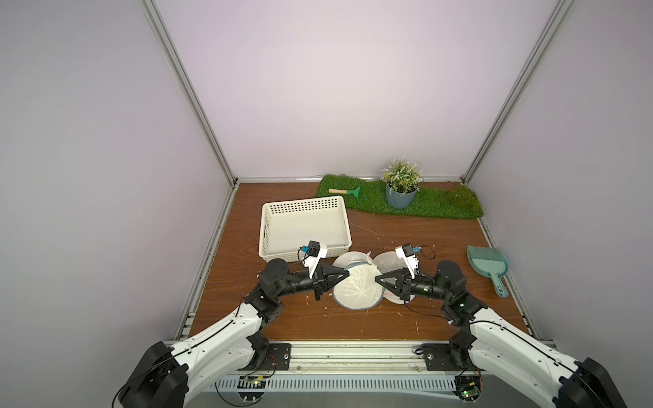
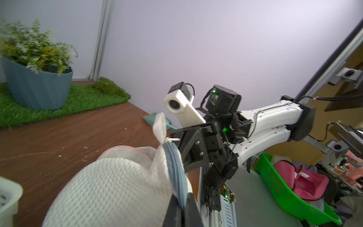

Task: Turn the laundry bag inside out
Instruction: Place the laundry bag at the center of the board, then reset both arms

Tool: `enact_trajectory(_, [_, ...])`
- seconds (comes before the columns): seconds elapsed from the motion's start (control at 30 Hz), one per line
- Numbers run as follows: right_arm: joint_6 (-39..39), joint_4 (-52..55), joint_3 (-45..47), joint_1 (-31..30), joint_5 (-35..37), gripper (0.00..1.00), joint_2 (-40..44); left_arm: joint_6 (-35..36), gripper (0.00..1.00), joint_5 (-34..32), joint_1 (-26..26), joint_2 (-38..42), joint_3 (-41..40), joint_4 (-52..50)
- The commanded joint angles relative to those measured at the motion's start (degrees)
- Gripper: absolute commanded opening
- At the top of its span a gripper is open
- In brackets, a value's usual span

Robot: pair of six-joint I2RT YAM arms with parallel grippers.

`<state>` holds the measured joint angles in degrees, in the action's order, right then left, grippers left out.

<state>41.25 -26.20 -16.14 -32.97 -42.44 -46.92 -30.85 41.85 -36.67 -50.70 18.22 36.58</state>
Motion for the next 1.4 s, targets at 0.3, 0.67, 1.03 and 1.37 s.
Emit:
enact_trajectory(0.3, [2.29, 8.70, -11.63, -8.53, 6.90, 0.00, -15.45, -5.53, 0.07, -19.39, 0.28, 8.55, 6.74, -38.87])
enact_trajectory(0.67, [-2.24, 18.52, -18.75, -9.43, 16.85, 0.10, -25.45, -7.18, 0.55, -29.48, 0.28, 3.82, 6.91, -36.39])
enact_trajectory(1.03, [-13.47, 35.52, -27.95, -7.74, 38.67, 0.84, -19.72, -1.10, 1.00, -54.36, 1.84, 3.55, 16.14, -46.27])
enact_trajectory(1.37, [-30.52, 26.36, -15.37, 10.19, 63.40, 0.88, 1.04, 13.79, 1.00, -60.60, 24.96, 10.69, 5.21, -30.05])
